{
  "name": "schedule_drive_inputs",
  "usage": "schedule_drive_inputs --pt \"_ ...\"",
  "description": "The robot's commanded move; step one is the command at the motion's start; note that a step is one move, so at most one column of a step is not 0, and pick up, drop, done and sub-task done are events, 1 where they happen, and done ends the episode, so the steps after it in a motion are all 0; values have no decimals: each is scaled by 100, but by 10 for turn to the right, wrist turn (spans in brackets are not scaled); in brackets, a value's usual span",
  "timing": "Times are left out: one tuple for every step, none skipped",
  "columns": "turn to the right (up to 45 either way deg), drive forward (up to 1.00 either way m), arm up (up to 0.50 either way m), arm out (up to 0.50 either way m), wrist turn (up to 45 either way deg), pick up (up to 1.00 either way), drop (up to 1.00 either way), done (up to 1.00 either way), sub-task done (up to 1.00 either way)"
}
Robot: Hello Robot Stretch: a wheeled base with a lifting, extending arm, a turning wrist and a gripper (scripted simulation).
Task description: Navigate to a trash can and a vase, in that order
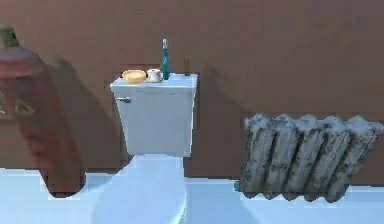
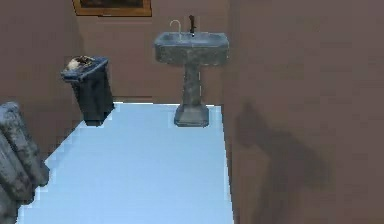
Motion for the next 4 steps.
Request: schedule_drive_inputs --pt "0 10 0 0 0 0 0 0 0" --pt "-450 0 0 0 0 0 0 0 0" --pt "-420 0 0 0 0 0 0 0 0" --pt "0 100 0 0 0 0 0 0 0"
